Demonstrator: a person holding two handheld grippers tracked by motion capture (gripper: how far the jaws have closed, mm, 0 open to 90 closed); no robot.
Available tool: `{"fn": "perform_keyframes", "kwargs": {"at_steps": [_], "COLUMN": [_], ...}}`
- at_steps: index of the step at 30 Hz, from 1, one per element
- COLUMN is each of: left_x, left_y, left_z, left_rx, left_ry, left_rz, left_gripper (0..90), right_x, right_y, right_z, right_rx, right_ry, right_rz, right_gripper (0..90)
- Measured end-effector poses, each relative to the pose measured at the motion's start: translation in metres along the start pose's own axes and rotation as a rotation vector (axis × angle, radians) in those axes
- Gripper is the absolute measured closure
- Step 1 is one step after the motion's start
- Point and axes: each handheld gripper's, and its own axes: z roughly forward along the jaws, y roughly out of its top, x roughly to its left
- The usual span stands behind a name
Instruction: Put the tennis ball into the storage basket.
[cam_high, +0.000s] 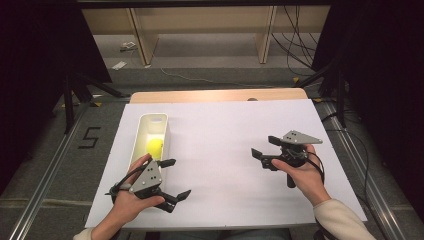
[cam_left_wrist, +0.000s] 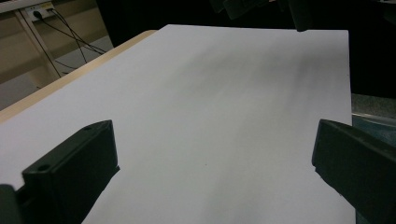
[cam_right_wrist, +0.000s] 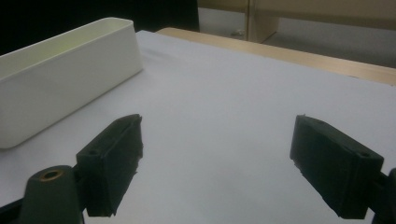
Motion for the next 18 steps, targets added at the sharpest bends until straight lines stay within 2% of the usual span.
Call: {"fn": "perform_keyframes", "kwargs": {"at_steps": [18], "left_x": [0.001], "left_y": [0.000], "left_z": [0.000], "left_rx": [-0.006], "left_ry": [-0.002], "left_rz": [-0.003], "left_gripper": [0.0], "right_x": [-0.010], "right_y": [-0.016], "right_z": [-0.028], "right_rx": [-0.001], "right_ry": [-0.042], "right_rz": [0.022], "right_gripper": [17.6]}}
